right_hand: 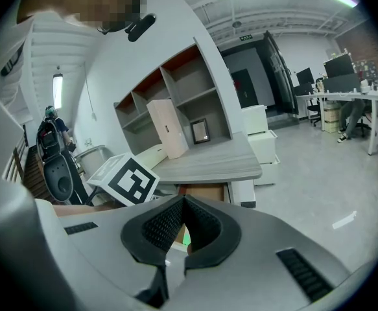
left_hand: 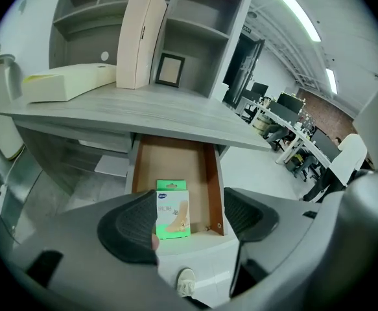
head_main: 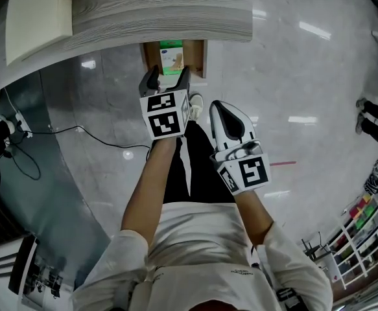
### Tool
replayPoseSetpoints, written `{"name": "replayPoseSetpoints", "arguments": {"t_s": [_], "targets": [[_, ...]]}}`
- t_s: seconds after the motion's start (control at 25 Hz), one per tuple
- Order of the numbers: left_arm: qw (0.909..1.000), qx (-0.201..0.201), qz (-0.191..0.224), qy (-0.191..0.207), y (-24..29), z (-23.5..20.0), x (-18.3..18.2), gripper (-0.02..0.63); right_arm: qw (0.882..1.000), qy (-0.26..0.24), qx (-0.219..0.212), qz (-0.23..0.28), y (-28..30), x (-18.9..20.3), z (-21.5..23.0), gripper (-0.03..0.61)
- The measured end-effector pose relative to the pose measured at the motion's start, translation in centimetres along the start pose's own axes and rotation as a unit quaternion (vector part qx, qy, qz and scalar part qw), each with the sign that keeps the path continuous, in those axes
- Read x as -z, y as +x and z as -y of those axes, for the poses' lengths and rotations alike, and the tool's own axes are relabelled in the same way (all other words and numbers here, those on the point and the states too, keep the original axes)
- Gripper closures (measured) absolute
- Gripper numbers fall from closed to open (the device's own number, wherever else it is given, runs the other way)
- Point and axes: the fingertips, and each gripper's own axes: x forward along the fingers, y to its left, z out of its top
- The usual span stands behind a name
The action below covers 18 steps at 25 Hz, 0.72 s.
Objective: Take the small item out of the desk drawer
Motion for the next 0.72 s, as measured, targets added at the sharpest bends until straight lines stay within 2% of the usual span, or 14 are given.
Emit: {"name": "replayPoseSetpoints", "arguments": {"t_s": [0.12, 0.28, 0.72], "targets": [[0.9999, -0.004, -0.005, -0.01, 0.9, 0.1, 0.2, 0.283, 1.0, 0.003, 0.001, -0.004, -0.1, 0.4, 0.3, 0.548], [0.9998, -0.016, -0.009, 0.001, 2.5, -0.2, 0.7, 0.273, 1.0, 0.006, 0.001, -0.01, 0.1, 1.3, 0.9, 0.548], [0.9986, -0.045, -0.028, 0.0, 7.3, -2.4, 2.3, 0.272, 0.999, 0.015, -0.001, -0.028, 1.6, 4.2, 2.5, 0.548]]}}
